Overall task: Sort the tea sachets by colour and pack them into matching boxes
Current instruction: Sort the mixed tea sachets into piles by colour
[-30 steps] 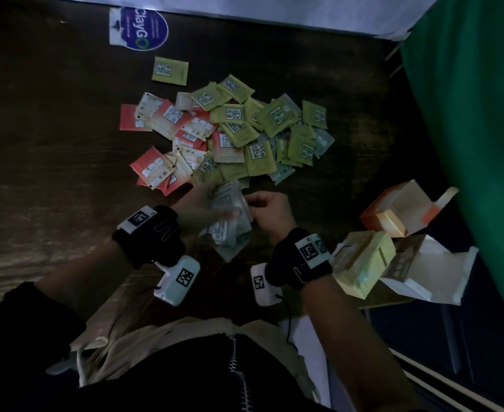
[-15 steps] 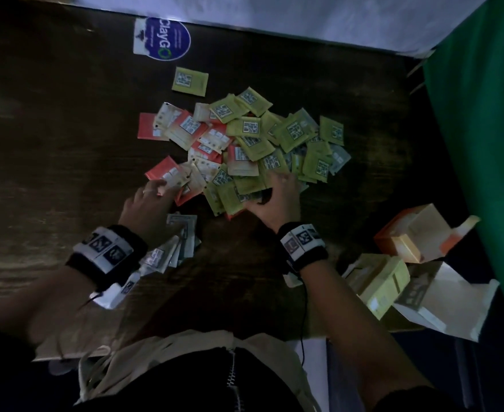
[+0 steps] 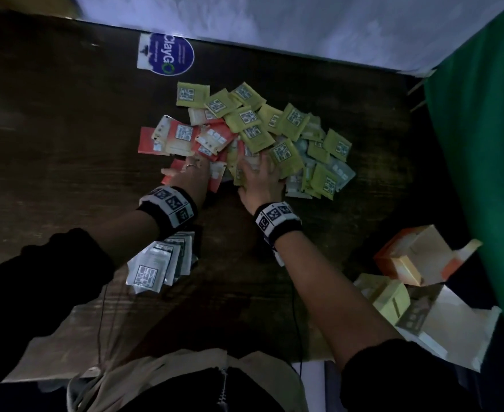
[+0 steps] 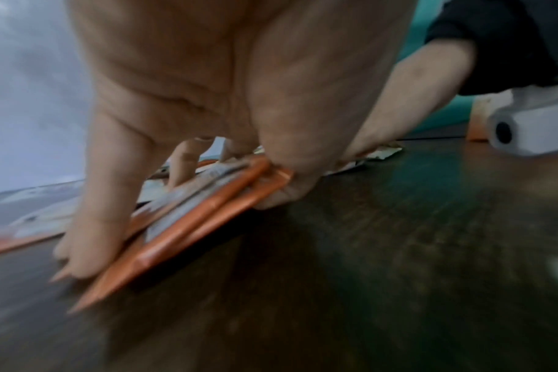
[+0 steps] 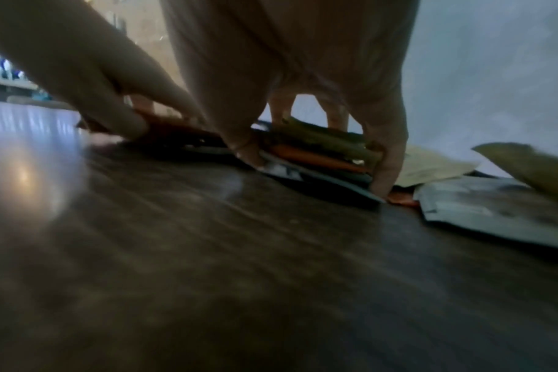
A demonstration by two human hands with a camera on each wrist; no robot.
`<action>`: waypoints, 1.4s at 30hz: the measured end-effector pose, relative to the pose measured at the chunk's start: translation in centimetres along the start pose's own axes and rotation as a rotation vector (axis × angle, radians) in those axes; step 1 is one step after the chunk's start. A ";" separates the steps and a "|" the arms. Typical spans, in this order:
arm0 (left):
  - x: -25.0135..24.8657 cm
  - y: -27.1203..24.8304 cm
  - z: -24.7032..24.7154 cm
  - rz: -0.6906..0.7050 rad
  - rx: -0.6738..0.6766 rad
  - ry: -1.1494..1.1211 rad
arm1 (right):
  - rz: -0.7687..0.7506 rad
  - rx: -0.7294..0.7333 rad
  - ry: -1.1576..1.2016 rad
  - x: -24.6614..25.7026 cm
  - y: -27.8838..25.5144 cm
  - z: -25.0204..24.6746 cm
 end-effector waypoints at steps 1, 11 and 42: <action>-0.1 0.1 -0.2 0.003 -0.004 0.015 | -0.001 -0.017 0.005 -0.2 0.2 -0.2; 2.8 0.7 -4.1 0.101 -0.182 -0.359 | 0.307 -0.170 0.831 -6.7 0.1 -4.5; -2.5 -9.6 -3.9 0.452 0.288 -1.015 | 0.274 -0.089 1.442 -3.9 -11.5 -6.3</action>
Point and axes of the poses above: each hand's wrist, its own y-axis towards the middle knuckle, its own z-axis out of the palm, x = y × z, the point moved 5 cm from there along y, towards the middle knuckle, and after that the axes turned 1 degree about -y, right-handed, at the moved point
